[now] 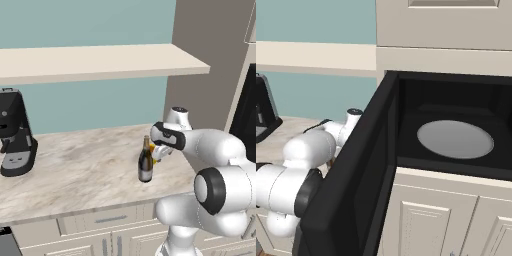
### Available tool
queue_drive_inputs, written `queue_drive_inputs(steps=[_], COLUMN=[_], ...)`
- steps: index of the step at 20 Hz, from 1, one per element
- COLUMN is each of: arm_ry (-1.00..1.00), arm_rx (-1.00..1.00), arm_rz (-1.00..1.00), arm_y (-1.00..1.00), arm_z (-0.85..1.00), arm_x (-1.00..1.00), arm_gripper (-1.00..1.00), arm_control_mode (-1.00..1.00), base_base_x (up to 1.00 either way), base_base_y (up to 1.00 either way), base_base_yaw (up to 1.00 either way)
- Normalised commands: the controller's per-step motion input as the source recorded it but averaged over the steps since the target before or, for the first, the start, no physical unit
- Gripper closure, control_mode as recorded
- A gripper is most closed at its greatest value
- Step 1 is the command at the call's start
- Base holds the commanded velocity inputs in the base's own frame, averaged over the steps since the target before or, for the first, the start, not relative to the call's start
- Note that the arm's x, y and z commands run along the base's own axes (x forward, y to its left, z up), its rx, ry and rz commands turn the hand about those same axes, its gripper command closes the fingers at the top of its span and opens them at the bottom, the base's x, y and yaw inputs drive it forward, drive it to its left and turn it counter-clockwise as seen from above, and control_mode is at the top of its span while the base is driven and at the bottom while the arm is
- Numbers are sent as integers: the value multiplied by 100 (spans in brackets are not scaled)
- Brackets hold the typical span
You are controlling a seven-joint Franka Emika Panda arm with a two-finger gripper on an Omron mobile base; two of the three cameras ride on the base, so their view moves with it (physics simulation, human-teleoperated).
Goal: Place the microwavable item in the microwave. Then, close the microwave door and press the start button.
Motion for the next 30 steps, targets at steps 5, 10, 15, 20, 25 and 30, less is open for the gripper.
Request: queue_drive_inputs(steps=[5, 10, 15, 20, 25, 30], arm_ry=[-3, 0, 0, 0, 0, 0], arm_rx=[0, 0, 0, 0, 0, 0], arm_rz=[3, 1, 0, 0, 0, 0], arm_y=[0, 0, 0, 0, 0, 0], arm_z=[-1, -7, -21, -17, -9, -20], arm_x=[23, 25, 18, 9, 16, 13], arm_gripper=[-100, -100, -100, -100, -100, -100], arm_control_mode=[-100, -100, -100, -100, -100, -100], base_base_x=[0, 0, 0, 0, 0, 0], base_base_y=[0, 0, 0, 0, 0, 0], base_base_yaw=[0, 0, 0, 0, 0, 0])
